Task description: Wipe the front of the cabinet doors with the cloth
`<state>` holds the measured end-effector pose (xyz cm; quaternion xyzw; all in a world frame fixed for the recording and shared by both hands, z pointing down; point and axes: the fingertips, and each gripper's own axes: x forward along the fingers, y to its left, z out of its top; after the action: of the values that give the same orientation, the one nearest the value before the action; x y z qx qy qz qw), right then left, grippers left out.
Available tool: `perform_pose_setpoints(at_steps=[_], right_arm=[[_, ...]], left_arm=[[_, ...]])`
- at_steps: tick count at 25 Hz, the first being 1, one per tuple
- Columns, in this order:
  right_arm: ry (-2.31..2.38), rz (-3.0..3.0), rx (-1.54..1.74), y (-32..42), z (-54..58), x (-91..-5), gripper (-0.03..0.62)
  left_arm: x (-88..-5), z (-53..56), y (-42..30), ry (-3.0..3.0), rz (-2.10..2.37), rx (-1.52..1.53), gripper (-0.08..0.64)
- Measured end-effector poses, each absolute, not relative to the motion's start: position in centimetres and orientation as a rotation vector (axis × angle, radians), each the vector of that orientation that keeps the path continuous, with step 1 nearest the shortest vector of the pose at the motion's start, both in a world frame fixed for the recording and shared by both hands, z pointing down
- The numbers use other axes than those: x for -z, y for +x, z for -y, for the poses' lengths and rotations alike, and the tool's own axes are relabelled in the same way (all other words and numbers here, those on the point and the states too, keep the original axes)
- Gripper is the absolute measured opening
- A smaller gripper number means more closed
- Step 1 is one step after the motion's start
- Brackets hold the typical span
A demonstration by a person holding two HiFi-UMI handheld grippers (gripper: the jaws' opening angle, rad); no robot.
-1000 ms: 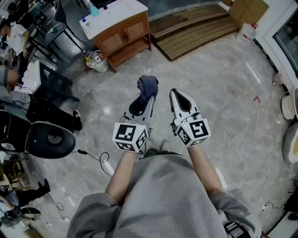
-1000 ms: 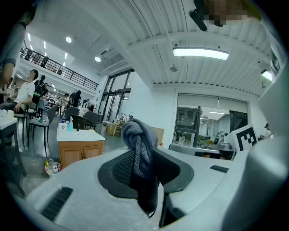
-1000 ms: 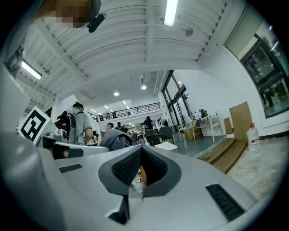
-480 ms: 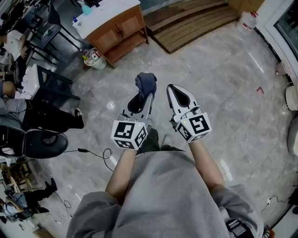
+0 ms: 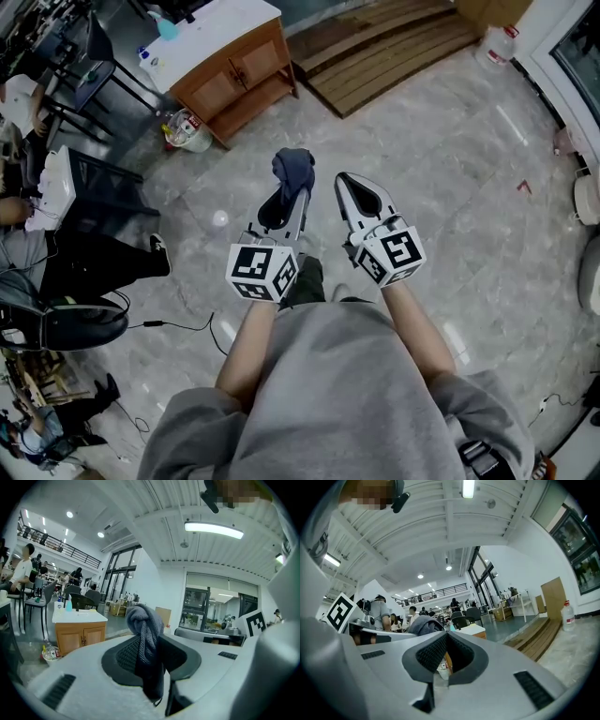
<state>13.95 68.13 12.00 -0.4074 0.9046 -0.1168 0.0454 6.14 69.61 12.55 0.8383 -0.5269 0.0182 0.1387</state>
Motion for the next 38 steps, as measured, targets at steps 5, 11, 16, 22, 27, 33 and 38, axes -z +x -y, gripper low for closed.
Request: perform_pose_setpoints(at_steps=[5, 11, 16, 22, 27, 33, 38], right_arm=[[-1.268, -2.771, 0.367, 11.0, -64.2, -12.1, 0.011], [-1.299, -2.788, 0.378, 7.3, -59.8, -12.3, 0.011], [-1.329, -2.794, 0.379, 4.6, -57.2, -12.7, 0.011], [-1.359, -2.801, 0.39, 3.7, -54.6, -13.7, 0.011], [-1.363, -2.792, 0.414, 4.0, -51.4, -14.7, 0.011], [-1.332, -2.786, 0.456, 4.5, -45.4, -15.5, 0.011], [-1.279, -2.81, 0.49, 4.9, -39.8, -16.1, 0.011]], left_arm=[[-12.7, -65.6, 3.1, 2.415, 1.504, -0.034, 0.094], [-12.9, -60.8, -0.5, 2.406, 1.47, -0.016, 0.094], [-13.1, -58.2, -2.9, 2.415, 1.431, 0.0, 0.094], [-14.4, -55.5, -4.3, 2.388, 1.415, 0.008, 0.094], [-15.4, -52.6, -4.2, 2.381, 1.415, 0.003, 0.094], [-16.0, -47.4, -4.3, 2.345, 1.459, -0.008, 0.094], [-16.3, -42.0, -3.9, 2.314, 1.498, -0.031, 0.094]])
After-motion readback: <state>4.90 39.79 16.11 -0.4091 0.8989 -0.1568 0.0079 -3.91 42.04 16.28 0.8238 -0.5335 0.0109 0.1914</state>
